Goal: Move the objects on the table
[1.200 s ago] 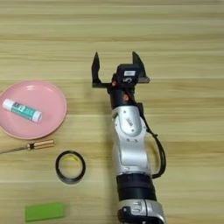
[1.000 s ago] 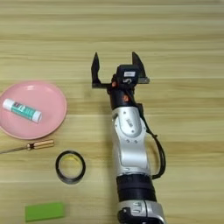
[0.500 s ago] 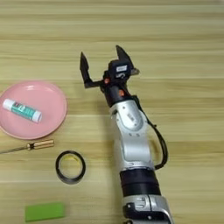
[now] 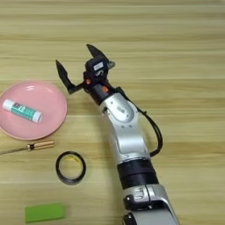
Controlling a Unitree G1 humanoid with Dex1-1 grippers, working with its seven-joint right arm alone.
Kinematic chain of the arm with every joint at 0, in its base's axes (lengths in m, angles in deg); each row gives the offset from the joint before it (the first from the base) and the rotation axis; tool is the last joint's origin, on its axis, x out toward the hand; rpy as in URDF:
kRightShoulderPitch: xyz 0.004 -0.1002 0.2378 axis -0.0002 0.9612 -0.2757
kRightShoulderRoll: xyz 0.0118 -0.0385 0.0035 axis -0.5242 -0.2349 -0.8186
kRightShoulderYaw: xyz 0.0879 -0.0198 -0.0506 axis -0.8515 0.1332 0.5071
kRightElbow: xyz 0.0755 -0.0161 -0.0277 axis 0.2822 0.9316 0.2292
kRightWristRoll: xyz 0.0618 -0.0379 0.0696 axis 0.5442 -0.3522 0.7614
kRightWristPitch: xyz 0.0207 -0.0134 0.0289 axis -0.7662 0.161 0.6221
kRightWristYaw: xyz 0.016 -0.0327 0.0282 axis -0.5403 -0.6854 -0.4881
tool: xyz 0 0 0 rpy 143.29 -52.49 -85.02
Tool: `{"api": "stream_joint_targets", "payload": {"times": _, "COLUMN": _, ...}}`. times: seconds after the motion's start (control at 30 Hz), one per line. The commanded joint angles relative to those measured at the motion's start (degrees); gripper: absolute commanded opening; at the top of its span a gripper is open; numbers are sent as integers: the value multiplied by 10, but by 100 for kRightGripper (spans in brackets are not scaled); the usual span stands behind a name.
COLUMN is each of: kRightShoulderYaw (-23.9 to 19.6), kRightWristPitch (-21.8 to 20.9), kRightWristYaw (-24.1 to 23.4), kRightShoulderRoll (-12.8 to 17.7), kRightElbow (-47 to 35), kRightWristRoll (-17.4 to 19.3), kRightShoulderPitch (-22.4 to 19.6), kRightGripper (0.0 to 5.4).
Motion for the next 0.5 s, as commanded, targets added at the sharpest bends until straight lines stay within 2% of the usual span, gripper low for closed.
{"api": "stream_joint_targets", "payload": {"times": 0.03, "kRightShoulderYaw": 13, "kRightWristPitch": 4, "kRightWristYaw": 11, "kRightShoulderRoll": 6, "kRightElbow": -18, "kRightWristRoll": -6, "kRightShoulderPitch": -49, "kRightGripper": 540}}
{"api": "stream_joint_targets", "payload": {"times": 0.5, "kRightShoulderYaw": 50, "kRightWristPitch": 33, "kRightWristYaw": 51, "kRightShoulderRoll": 3, "kRightElbow": -7, "kRightWristRoll": -24, "kRightShoulderPitch": -55, "kRightGripper": 540}}
